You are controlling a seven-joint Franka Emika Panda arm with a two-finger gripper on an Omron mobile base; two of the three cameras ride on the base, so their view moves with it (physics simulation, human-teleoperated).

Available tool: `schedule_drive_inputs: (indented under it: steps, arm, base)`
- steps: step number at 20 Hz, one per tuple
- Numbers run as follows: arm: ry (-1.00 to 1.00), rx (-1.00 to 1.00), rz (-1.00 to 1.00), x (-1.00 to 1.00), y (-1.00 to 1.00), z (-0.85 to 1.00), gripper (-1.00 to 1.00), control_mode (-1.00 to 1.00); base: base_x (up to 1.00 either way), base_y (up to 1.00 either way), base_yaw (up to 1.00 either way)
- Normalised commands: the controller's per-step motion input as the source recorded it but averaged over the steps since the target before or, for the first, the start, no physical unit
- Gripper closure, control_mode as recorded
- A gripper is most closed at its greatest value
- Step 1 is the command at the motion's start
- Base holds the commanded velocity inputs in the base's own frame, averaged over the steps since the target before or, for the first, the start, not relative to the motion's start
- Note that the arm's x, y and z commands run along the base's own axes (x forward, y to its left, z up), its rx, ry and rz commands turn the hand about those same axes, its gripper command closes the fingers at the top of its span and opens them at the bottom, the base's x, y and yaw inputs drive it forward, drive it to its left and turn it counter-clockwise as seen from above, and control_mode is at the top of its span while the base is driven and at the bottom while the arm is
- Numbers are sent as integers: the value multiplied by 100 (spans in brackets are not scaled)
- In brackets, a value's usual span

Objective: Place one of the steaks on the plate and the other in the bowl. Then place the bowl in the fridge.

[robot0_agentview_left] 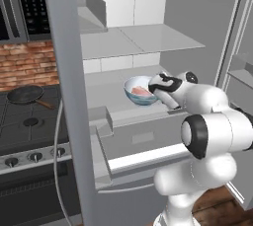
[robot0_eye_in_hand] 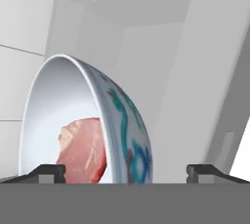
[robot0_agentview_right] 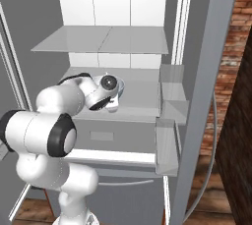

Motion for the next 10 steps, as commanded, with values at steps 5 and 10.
schedule_drive_inputs:
  steps: [5, 10]
  arm:
    - [4, 0, 0, -34, 0, 38, -100, -100]
    - [8, -1, 3, -57, 0, 61, -100, -100]
  base:
    - [0, 0, 0]
    - [0, 0, 0]
